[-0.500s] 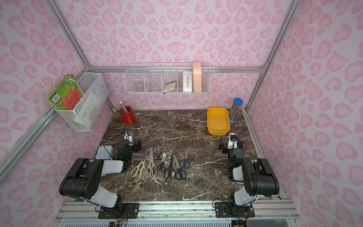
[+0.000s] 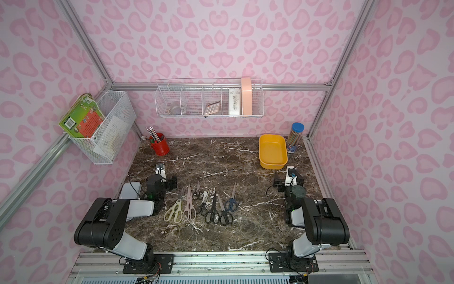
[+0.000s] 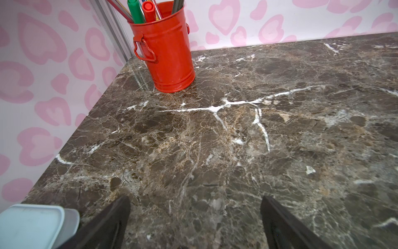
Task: Put the scissors into the storage box
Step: Move the storage box to the center of the board.
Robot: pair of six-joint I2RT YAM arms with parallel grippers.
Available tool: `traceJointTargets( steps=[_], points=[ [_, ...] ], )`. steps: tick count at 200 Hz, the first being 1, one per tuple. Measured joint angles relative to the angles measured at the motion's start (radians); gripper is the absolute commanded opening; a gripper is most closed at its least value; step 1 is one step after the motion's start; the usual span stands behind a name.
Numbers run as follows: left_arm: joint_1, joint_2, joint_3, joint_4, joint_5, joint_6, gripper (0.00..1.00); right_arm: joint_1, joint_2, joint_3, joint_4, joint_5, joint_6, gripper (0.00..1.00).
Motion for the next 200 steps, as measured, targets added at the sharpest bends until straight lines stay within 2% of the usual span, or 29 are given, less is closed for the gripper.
traceJointTargets(
  steps=[23,50,58,70,79,95,104,111,136,151,163,172,183,200],
  points=[
    [0.002,0.0,0.0,0.0,0.0,0.0,0.99,-0.002,0.0,0.0,0.0,0.0,0.0,1.0],
    [-0.01,-0.017,-0.016,0.01,-0.008,0.01,0.98,0.004,-0.021,0.0,-0.018,0.003,-0.003,0.87],
    [-0.038,-0.046,-0.027,0.01,-0.043,0.031,0.98,0.035,-0.078,0.013,-0.087,0.011,-0.019,0.88],
    [-0.128,-0.15,-0.005,-0.086,-0.113,0.061,0.98,0.1,-0.177,0.098,-0.243,0.021,-0.042,0.95],
    [-0.195,-0.247,0.064,-0.208,-0.148,0.059,0.89,0.138,-0.224,0.178,-0.33,0.02,-0.05,0.98],
    [-0.253,-0.396,0.224,-0.413,-0.114,-0.009,0.88,0.198,-0.238,0.306,-0.449,0.016,-0.051,0.98],
    [-0.289,-0.449,0.285,-0.496,-0.097,-0.069,0.88,0.225,-0.196,0.4,-0.552,0.017,-0.048,0.94],
    [-0.326,-0.48,0.31,-0.566,-0.079,-0.113,0.92,0.239,-0.153,0.473,-0.638,0.017,-0.045,0.94],
    [-0.557,-0.516,0.325,-0.763,-0.021,-0.194,0.93,0.278,0.042,0.797,-0.993,0.101,-0.011,0.93],
    [-0.661,-0.513,0.323,-0.816,-0.008,-0.211,0.93,0.274,0.165,0.978,-1.176,0.119,0.029,0.91],
    [-0.714,-0.495,0.323,-0.802,0.0,-0.21,0.93,0.26,0.264,1.116,-1.32,0.129,0.048,0.9],
    [-0.745,-0.468,0.327,-0.785,0.014,-0.198,0.93,0.251,0.341,1.219,-1.408,0.132,0.057,0.86],
    [-0.759,-0.431,0.342,-0.774,0.031,-0.183,0.93,0.246,0.435,1.341,-1.513,0.143,0.061,0.8],
    [-0.763,-0.387,0.374,-0.755,0.027,-0.179,0.93,0.248,0.561,1.493,-1.648,0.13,0.075,0.78]
  ],
)
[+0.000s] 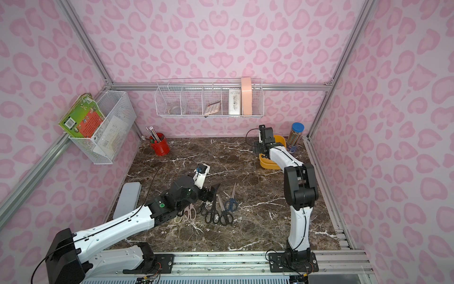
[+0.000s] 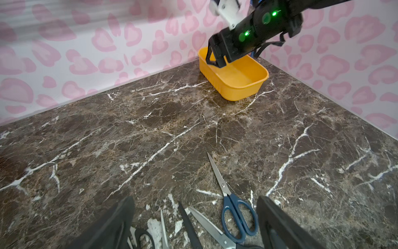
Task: Put the scissors into the storage box
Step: Move the storage box to the center of the board.
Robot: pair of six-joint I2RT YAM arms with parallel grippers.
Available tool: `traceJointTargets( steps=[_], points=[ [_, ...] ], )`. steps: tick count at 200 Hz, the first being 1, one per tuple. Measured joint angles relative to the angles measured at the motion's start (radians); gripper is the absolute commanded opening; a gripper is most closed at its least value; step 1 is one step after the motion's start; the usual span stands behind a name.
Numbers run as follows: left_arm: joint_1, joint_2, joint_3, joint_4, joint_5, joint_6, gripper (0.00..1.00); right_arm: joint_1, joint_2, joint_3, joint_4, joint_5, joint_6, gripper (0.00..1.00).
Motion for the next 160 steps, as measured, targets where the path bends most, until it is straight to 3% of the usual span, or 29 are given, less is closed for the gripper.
traceJointTargets(
  steps=[22,76,97,109,123,160],
  points=[
    [-0.002,0.019,0.002,0.051,-0.022,0.017,0.94,0.007,0.107,0.098,-0.117,-0.01,0.004,0.72],
    [-0.003,-0.022,-0.037,0.09,-0.142,0.027,0.95,0.042,0.17,0.102,-0.204,-0.008,0.016,0.27],
    [-0.003,-0.072,-0.08,0.085,-0.206,0.03,0.95,0.071,0.097,0.005,-0.182,-0.008,0.004,0.09],
    [-0.003,-0.112,-0.109,0.06,-0.242,0.03,0.95,0.096,0.035,-0.084,-0.169,0.024,0.028,0.04],
    [-0.003,-0.166,-0.149,0.021,-0.279,0.029,0.95,0.124,-0.049,-0.199,-0.15,0.021,0.04,0.0],
    [-0.003,-0.364,-0.282,-0.165,-0.344,-0.013,0.95,0.222,-0.298,-0.525,-0.091,0.024,0.161,0.0]
  ],
)
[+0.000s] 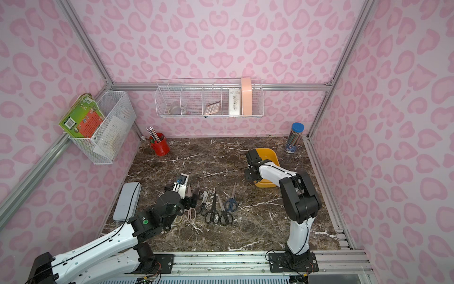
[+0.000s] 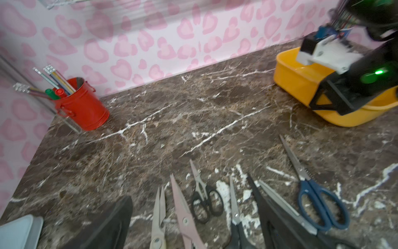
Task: Put the scissors into the storage box
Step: Move the storage box to the center of the board.
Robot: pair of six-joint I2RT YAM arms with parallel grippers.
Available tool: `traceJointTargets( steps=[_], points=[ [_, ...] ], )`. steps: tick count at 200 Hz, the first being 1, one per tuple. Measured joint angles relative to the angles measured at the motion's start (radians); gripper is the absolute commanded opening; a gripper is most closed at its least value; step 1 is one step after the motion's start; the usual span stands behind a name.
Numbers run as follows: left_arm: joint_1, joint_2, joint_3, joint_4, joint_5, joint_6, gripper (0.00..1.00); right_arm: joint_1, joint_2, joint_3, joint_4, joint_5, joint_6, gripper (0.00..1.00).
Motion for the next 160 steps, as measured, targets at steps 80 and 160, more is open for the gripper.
traceJointTargets(
  steps=[80,160],
  points=[
    [-0.001,-0.459,-0.254,-0.198,0.117,-0.046,0.97,0.237,-0.328,-0.318,-0.055,0.066,0.337,0.0],
    [0.001,-0.465,-0.27,-0.198,0.143,-0.04,0.97,0.31,-0.214,-0.258,-0.06,0.137,0.365,0.0]
  ],
)
